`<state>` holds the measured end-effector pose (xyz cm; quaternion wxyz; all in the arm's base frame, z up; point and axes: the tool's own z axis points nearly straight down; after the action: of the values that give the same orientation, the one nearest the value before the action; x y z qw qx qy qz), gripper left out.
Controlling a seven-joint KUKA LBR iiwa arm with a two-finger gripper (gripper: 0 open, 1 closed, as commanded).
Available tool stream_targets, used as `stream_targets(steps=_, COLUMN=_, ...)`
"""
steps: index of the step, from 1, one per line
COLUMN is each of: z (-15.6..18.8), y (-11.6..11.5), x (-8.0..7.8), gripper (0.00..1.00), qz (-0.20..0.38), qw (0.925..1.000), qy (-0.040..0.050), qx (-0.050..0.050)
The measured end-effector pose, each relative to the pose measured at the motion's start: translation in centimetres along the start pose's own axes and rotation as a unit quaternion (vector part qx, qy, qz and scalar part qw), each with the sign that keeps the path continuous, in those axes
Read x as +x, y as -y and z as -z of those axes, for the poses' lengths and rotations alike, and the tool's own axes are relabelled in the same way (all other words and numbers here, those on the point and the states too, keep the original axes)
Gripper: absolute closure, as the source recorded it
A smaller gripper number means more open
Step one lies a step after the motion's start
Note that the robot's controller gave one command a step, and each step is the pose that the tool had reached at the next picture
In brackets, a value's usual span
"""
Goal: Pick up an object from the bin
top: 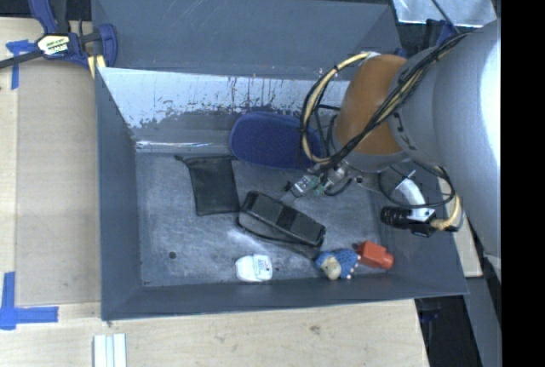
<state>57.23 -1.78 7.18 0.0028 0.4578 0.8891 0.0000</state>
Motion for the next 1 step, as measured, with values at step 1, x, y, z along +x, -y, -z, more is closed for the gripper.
stream_targets(steps=1, z=-0.17, y=-3.8, x=-3.43, gripper=0.0, qz=0.019, qw=0.9998, qy=-0.0005, qx=0.0)
